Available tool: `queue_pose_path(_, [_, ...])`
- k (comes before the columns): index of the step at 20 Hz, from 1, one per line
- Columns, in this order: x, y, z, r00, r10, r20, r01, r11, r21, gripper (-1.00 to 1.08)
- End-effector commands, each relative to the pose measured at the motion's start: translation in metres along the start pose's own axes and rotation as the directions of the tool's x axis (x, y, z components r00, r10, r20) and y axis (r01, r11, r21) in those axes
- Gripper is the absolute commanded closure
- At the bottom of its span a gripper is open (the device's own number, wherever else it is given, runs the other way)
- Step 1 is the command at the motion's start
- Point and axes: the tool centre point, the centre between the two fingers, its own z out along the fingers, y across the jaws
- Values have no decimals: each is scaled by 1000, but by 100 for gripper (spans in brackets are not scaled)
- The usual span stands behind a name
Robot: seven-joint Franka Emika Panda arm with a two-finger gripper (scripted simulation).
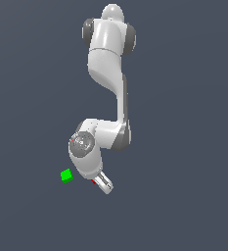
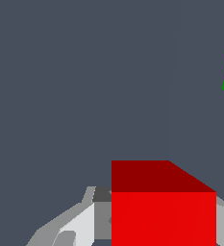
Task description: Stack the red cube on top of the green cube.
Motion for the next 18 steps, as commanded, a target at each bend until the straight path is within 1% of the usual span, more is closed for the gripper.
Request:
queue_pose_path(1, [0,0,-11,1000,0,-2,0,1000,2,108])
queue_pose_path(10, [0,0,-74,1000,0,-2,0,1000,2,108])
queue_pose_path(14, [0,0,-89,1000,0,-2,0,1000,2,108])
queue_pose_path(18, [1,-1,-92,1000,0,-2,0,1000,2,108])
